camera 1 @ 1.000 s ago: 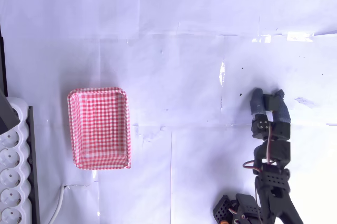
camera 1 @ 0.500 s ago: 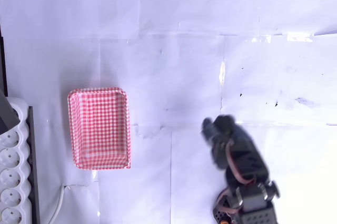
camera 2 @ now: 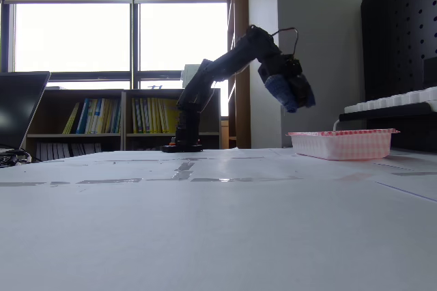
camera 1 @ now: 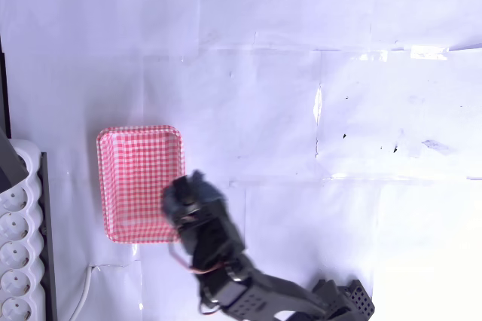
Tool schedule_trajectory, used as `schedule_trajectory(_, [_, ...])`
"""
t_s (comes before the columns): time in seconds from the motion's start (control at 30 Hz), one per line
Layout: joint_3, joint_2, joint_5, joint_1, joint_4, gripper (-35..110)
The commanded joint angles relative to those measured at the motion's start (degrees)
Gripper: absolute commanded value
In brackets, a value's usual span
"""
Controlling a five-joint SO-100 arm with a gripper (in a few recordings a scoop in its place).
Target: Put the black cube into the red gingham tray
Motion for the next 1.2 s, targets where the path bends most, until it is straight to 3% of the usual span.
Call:
schedule_trajectory(0.0, [8.0, 1.7, 0.0, -4.7, -7.6, 0])
schedule_trajectory(0.43, [9.1, 11.3, 13.4, -8.2, -25.9, 0])
schedule_trajectory(0.7, [9.0, 12.9, 15.3, -8.2, -28.1, 4])
schedule_trajectory(0.93, [4.7, 9.3, 15.6, -7.1, -24.5, 32])
schedule_trajectory(1.17, [2.2, 4.1, 16.5, -5.9, -23.9, 40])
